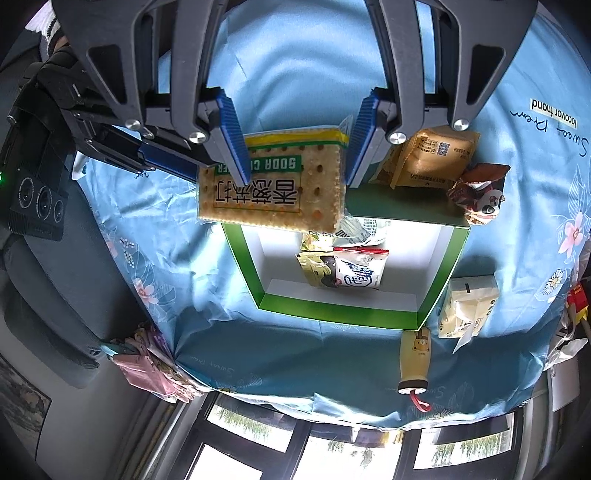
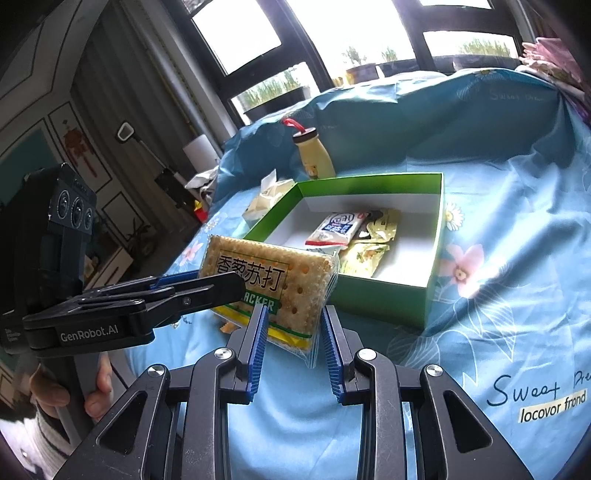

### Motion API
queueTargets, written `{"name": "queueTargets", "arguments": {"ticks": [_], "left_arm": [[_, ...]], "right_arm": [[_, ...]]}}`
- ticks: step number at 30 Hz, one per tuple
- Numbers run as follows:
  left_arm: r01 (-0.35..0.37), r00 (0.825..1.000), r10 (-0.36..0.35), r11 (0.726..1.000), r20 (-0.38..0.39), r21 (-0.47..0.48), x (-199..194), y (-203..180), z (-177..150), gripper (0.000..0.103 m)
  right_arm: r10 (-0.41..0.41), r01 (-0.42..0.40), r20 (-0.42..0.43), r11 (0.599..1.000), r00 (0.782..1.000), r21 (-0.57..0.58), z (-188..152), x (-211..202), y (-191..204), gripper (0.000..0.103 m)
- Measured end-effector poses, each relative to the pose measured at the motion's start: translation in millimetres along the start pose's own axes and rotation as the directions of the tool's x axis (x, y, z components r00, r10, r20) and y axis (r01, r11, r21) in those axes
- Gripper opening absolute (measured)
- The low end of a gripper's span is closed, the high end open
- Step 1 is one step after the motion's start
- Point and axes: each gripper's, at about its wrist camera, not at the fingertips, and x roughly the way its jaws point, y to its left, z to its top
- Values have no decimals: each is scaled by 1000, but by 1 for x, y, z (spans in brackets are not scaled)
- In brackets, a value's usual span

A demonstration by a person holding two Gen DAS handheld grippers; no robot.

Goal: Organize snacks
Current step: 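Lift the soda cracker pack over the green box with the right tool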

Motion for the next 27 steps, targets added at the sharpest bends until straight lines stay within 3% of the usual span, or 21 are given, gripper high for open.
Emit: {"name": "queueTargets", "arguments": {"ticks": [27], "left_arm": [[-19, 1000, 18, 999, 21, 26, 4, 3, 14, 54]], "right_arm": [[0, 0, 3, 1000, 1000, -6, 5, 1, 1, 31]]}}
